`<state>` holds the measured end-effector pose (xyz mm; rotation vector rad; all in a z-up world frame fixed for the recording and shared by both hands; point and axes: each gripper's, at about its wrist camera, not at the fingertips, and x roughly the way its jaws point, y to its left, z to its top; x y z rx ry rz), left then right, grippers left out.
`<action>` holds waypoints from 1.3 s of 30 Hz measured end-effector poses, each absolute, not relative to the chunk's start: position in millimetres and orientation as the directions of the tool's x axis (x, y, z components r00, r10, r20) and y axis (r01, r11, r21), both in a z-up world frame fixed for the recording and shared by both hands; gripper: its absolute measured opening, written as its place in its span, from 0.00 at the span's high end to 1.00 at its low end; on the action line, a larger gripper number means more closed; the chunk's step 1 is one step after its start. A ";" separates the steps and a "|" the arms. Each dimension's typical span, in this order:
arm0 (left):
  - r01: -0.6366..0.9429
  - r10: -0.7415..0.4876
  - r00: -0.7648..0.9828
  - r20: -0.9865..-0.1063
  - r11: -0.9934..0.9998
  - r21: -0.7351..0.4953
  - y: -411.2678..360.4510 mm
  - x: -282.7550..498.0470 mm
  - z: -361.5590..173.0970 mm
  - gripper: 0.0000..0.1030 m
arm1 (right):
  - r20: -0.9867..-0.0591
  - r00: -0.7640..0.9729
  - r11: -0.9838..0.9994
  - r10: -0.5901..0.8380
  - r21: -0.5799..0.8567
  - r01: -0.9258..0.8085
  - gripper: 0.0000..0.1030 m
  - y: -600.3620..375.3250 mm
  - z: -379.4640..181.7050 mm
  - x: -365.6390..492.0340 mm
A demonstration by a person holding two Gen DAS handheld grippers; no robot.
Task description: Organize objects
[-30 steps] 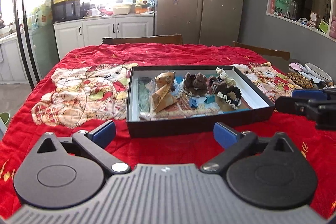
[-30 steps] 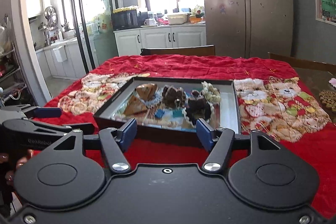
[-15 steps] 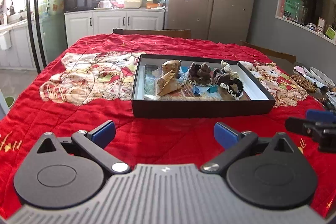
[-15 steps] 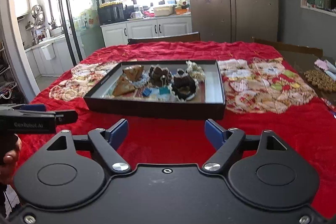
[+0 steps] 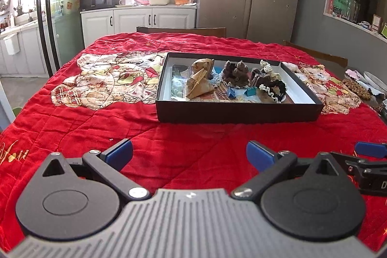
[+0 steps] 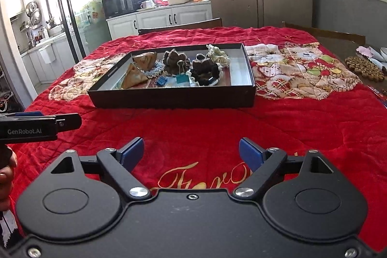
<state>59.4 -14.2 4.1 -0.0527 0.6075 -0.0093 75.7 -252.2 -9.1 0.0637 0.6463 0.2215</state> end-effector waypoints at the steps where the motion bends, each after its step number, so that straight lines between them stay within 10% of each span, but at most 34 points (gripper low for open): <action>1: -0.006 -0.025 0.821 -0.570 0.999 -0.052 -14.9 58.8 3.8 0.00 | -0.593 0.774 0.975 0.221 0.127 -0.181 0.16 -251.8 -10.1 76.1; 39: 0.009 -0.023 0.826 -0.564 1.000 -0.028 -23.9 50.8 0.1 0.00 | -0.626 0.752 0.978 0.208 0.117 -0.173 0.11 -243.8 -20.9 78.8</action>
